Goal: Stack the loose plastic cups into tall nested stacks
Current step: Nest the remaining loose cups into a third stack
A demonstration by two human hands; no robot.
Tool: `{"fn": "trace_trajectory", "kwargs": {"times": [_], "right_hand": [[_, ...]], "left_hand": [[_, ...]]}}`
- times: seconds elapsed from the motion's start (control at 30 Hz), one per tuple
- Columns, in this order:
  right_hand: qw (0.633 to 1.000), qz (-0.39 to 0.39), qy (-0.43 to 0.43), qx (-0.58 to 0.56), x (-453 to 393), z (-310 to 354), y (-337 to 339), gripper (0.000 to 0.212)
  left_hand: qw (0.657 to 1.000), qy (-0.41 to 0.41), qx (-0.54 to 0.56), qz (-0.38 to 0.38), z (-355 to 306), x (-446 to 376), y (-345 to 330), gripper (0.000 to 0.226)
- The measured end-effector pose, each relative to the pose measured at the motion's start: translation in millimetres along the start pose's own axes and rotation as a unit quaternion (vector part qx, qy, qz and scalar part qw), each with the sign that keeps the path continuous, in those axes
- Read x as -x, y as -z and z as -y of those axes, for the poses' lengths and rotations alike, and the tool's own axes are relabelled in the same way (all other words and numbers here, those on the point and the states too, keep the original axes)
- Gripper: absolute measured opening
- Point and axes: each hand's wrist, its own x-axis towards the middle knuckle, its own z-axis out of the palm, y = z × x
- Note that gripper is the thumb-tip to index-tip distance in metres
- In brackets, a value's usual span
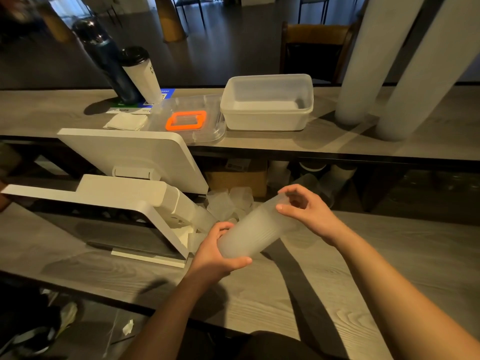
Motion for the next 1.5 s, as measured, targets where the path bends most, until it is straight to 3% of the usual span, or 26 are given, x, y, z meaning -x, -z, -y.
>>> {"fn": "trace_trajectory", "kwargs": {"times": [0.23,0.4,0.47,0.57,0.67,0.9,1.13,1.2,1.5], "right_hand": [[0.998,0.057,-0.032,0.016,6,-2,-32,0.037],[0.995,0.063,-0.071,-0.037,0,-13,-47,0.052],[0.993,0.030,-0.081,-0.076,-9,-19,-50,0.057],[0.985,-0.086,-0.108,-0.103,-24,-31,-48,0.058],[0.977,-0.153,-0.144,-0.036,-38,-54,-42,0.055],[0.957,-0.123,-0.171,0.199,-71,-98,-53,0.070],[0.923,0.008,-0.179,0.341,-100,-106,-65,0.103],[0.910,0.034,-0.173,0.376,-103,-106,-68,0.102],[0.887,0.011,-0.185,0.423,-74,-125,-65,0.084]], "left_hand": [[1.000,-0.001,-0.017,-0.012,1,-5,-5,0.091],[1.000,0.026,-0.005,-0.011,7,-9,0,0.094],[0.999,0.037,0.017,-0.024,9,-10,4,0.093],[0.996,0.044,0.053,-0.052,13,-14,10,0.085],[0.994,0.053,0.066,-0.063,17,-19,16,0.081],[0.995,0.044,0.035,-0.077,17,-27,31,0.085],[0.996,0.035,0.058,-0.059,16,-39,36,0.094],[0.995,0.045,0.071,-0.055,14,-43,37,0.092],[0.991,0.065,0.114,-0.024,9,-52,39,0.083]]}}
